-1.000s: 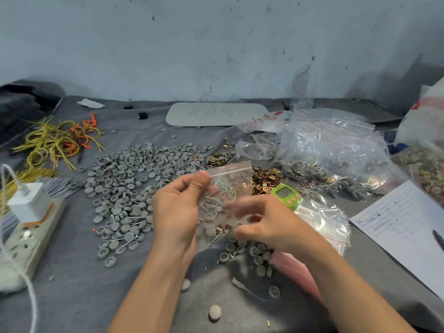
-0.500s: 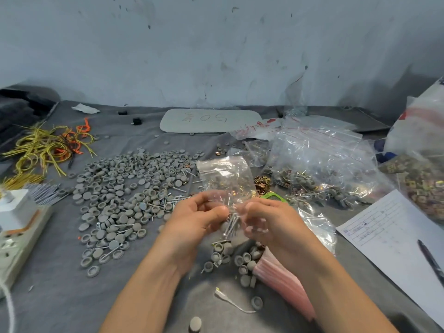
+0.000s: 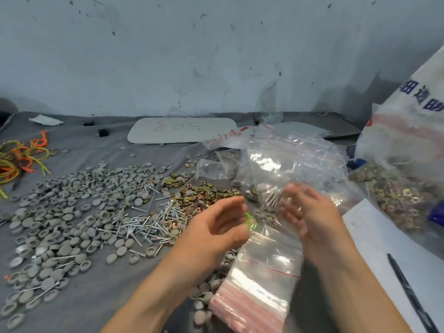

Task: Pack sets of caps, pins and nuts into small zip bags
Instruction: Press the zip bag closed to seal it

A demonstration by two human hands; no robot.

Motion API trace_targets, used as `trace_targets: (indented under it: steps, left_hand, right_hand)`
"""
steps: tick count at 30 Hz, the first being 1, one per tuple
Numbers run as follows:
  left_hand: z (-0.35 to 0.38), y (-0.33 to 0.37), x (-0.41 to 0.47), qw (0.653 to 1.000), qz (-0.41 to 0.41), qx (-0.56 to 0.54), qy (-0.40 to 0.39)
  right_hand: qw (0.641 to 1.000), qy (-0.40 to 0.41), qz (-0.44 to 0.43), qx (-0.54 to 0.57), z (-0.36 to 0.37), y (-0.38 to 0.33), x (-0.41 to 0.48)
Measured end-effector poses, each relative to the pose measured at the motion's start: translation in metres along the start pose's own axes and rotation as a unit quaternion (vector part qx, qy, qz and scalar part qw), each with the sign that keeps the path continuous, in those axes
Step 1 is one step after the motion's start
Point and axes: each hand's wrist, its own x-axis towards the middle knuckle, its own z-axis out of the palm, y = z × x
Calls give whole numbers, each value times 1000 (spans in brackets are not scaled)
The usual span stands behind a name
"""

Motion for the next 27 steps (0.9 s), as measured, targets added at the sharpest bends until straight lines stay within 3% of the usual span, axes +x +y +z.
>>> trace_targets:
  steps: [3,5,8,10,13,15,18,22,27]
  left_hand:
    - [5,0,4,999,17,46,-11]
    - [2,-6,-1,996,26,74,33]
    - [2,-18,-13,981,32,158,104]
    - [7,-23,-22,953,30,268,138]
    - [21,-32,-33,899,43,426,95]
    - [32,-36,-38,874,45,483,31]
    - [39,-37,-39,862,55,503,-12]
    - [35,-35,-39,864,46,500,-39]
    - [33,-33,-38,874,28,485,-20]
  right_hand:
    - [968,235,-37,-86,-21,-4,20]
    - [954,277,-66,-98,-25,1,17]
    - [963,203,-110,-137,-27,11,4]
    - [955,157,-150,-203,-29,14,-5]
    - [922,61,-174,-341,-30,15,-22]
    - [872,-39,-152,-464,-26,22,-34]
    - [767,-151,-121,-611,-17,35,-51]
    - [722,-178,-122,-657,-15,38,-54]
    - [728,-160,-124,-655,-15,37,-49]
